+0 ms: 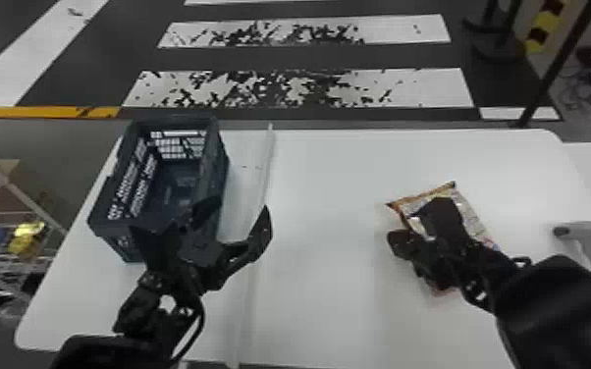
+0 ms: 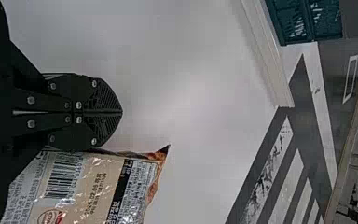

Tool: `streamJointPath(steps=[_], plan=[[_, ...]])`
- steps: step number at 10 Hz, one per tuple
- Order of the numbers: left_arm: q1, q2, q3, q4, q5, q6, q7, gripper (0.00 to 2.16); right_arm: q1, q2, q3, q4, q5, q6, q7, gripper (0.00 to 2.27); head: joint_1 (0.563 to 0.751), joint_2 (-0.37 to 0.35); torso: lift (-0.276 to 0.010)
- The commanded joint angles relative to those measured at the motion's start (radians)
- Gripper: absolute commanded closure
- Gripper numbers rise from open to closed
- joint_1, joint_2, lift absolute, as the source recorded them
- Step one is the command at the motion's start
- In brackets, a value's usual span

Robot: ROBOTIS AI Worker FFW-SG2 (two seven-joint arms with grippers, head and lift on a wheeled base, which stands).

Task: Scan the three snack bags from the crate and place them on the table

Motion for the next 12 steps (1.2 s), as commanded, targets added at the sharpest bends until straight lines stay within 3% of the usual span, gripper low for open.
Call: streamJointPath(steps=[1,6,9,12], plan=[[0.0,0.001,-0.001,0.0,0.0,-0.001,-0.001,0.08,0.003,0.001,-0.001,0.001,-0.009,0.0,-0.044,2.25,0.695,0.073,-0.062],[0.006,0.001,-0.001,0.0,0.0,-0.001,-0.001,0.08,0.008,0.003,-0.044,0.008,-0.02,0.012,-0.129,2.25,0.695,0.041,-0.062],[0.006,-0.001,-0.002,0.0,0.0,-0.001,-0.001,0.08,0.057,0.0,-0.056,-0.056,-0.032,-0.009,-0.117,2.25,0.695,0.026,-0.062],[0.014,-0.001,-0.002,-0.005,0.0,-0.001,-0.001,0.08,0.036,0.001,-0.081,-0.021,-0.041,-0.018,-0.133,2.25,0.695,0.027,-0.062]])
